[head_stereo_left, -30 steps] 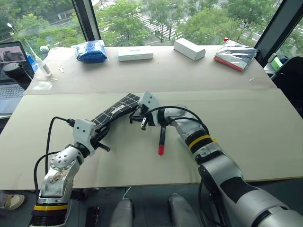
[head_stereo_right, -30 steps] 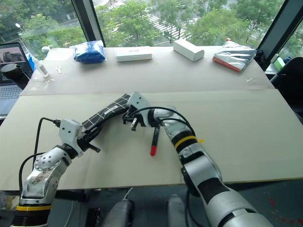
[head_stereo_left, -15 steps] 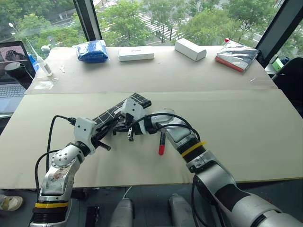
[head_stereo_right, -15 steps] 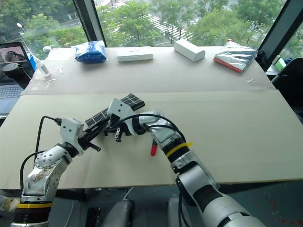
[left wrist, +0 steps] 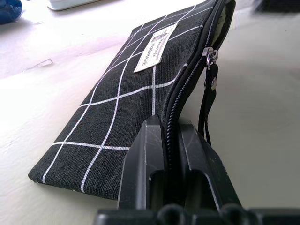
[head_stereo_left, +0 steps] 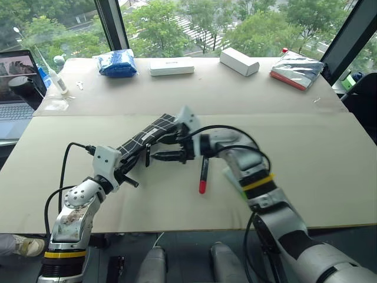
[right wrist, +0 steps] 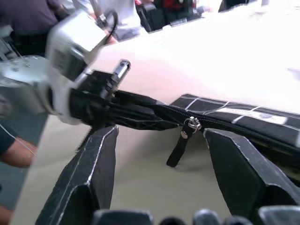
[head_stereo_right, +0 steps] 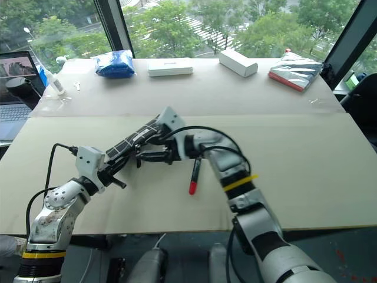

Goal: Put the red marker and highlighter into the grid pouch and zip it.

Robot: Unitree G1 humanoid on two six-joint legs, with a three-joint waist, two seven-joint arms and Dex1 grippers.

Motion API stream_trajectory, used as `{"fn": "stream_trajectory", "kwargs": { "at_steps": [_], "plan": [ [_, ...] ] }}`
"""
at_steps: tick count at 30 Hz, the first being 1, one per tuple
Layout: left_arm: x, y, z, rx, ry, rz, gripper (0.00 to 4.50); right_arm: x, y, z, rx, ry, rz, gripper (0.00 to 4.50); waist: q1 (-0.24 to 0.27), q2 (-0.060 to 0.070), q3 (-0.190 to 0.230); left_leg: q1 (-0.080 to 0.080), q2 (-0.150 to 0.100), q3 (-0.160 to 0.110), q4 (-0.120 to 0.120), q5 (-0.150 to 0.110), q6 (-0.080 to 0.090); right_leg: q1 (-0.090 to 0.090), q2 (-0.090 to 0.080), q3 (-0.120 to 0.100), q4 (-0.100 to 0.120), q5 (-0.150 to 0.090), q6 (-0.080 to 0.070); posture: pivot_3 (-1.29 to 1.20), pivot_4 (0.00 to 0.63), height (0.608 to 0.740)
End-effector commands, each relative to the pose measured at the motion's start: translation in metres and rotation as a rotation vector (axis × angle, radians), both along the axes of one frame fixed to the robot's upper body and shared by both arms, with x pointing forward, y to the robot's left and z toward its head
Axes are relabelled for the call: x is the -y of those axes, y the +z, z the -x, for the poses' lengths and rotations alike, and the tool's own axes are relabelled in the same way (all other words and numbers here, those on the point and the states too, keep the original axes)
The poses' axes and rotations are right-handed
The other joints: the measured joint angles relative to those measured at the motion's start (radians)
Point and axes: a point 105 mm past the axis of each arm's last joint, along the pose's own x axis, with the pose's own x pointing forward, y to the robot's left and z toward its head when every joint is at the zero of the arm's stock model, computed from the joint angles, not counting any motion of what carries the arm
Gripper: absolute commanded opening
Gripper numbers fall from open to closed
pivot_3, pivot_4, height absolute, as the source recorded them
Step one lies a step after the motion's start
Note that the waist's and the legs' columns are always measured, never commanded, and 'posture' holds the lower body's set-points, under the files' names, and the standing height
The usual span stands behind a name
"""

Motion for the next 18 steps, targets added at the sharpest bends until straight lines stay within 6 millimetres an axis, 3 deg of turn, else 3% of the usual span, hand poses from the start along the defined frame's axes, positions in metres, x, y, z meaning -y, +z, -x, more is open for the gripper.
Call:
{"fn": "stream_trajectory", "kwargs": {
  "at_steps": [1,8,11,18],
  "plan": [
    [0.0,0.008,0.001,0.035,0.0,0.005,0.0,0.045,0.008,0.024,0.095,-0.019,0.035,3.2,0.001,0.0,0.0,0.0,0.0,0.0,0.0,0.0,0.0,0.0,0.0,0.0,0.0,0.0,0.0,0.0,0.15,0.74],
    [-0.001,0.006,0.0,0.027,-0.003,0.034,0.0,0.158,-0.041,0.018,0.1,-0.483,0.322,3.2,0.011,-0.001,0.0,0.0,0.0,0.0,0.001,0.0,0.0,0.002,0.0,0.0,-0.002,0.0,0.0,0.0,0.15,0.74],
    [0.005,0.006,-0.003,0.024,-0.019,0.043,0.0,0.173,-0.053,0.02,0.073,-0.567,0.359,3.2,0.011,-0.001,0.0,0.001,0.0,0.0,0.001,0.0,0.0,0.003,0.0,0.0,-0.002,0.0,0.0,0.0,0.15,0.74],
    [0.008,0.005,-0.013,0.021,-0.041,0.05,0.0,0.173,-0.076,0.025,-0.059,-0.644,0.366,3.2,0.017,-0.001,0.0,0.001,0.0,0.0,0.004,0.0,0.0,0.004,0.0,0.0,-0.003,0.0,0.0,0.0,0.15,0.74]
  ]
}}
